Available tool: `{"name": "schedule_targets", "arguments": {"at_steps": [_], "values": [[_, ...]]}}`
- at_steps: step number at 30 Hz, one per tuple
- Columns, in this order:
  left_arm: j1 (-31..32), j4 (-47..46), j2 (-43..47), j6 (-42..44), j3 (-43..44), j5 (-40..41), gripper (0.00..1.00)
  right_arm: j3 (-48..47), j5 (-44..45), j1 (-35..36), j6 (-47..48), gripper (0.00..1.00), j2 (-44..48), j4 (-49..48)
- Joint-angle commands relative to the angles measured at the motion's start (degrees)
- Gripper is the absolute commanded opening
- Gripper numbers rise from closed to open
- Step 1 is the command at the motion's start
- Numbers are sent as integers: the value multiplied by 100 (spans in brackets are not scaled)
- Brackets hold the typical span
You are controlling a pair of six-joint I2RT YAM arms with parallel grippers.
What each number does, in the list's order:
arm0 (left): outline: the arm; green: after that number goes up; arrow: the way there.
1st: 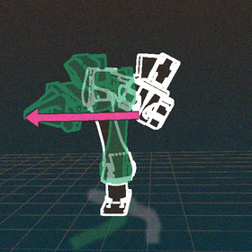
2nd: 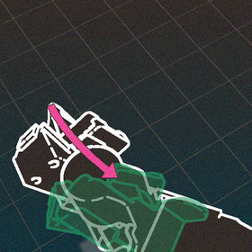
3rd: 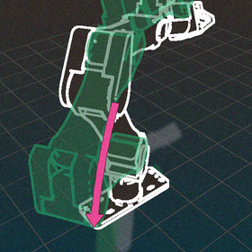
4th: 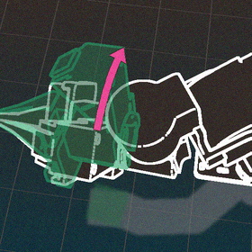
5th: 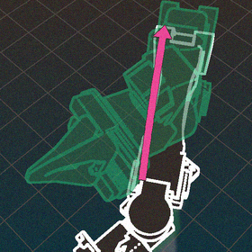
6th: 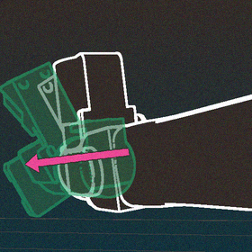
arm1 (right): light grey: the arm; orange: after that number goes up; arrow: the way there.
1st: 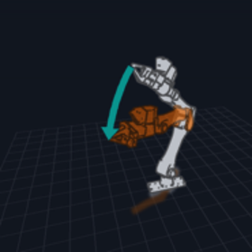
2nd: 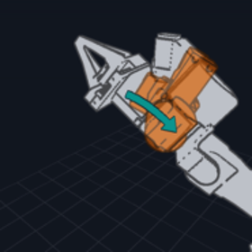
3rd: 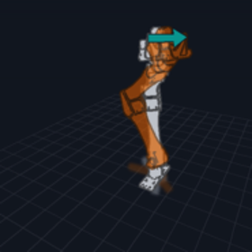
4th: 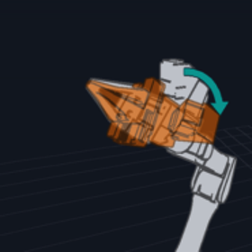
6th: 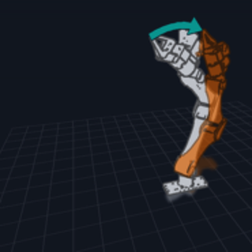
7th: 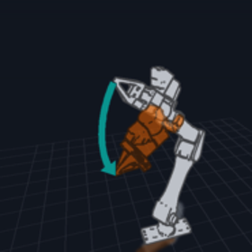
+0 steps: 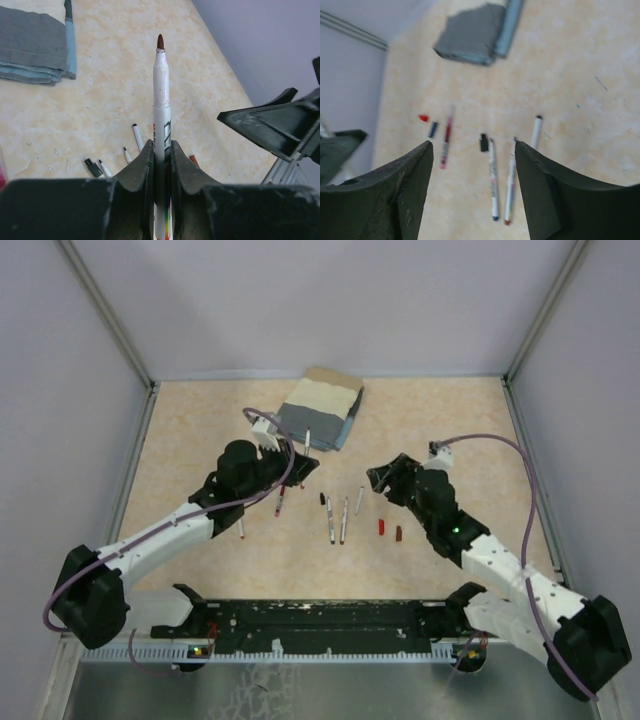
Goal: Insert the pens into the pen caps
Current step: Insert the pen cap onto the pen.
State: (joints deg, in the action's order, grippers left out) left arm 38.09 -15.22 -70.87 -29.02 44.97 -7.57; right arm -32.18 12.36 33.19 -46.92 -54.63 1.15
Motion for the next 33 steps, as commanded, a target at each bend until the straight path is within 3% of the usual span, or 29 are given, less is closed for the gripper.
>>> {"name": "schedule_targets", "arguments": {"at_steps": [1, 5, 9, 16, 23, 30, 33], "values": [[-27, -638, 106, -649, -116, 437, 0, 426, 494, -12, -821, 69, 607, -2441], [-23, -1132, 64, -897, -263, 455, 0, 375, 726, 262, -854, 73, 558, -3547], [-20, -1441, -58, -1203, -253, 247, 0, 391, 1641, 1051, 40, 75, 128, -5208], [-20, -1992, -117, -1601, -286, -18, 0, 181, 1595, 1524, 631, 77, -817, -6950], [-36, -2220, -27, -1836, -384, -72, 0, -76, 1200, 1640, 831, 78, -1104, -7216], [-280, -3328, 21, -3030, -1035, -238, 0, -226, 771, 1642, 1006, 79, -1102, -7348], [-311, -3348, -12, -3186, -1014, -289, 0, -367, 739, 1641, 1035, 79, -1068, -7117]]}}
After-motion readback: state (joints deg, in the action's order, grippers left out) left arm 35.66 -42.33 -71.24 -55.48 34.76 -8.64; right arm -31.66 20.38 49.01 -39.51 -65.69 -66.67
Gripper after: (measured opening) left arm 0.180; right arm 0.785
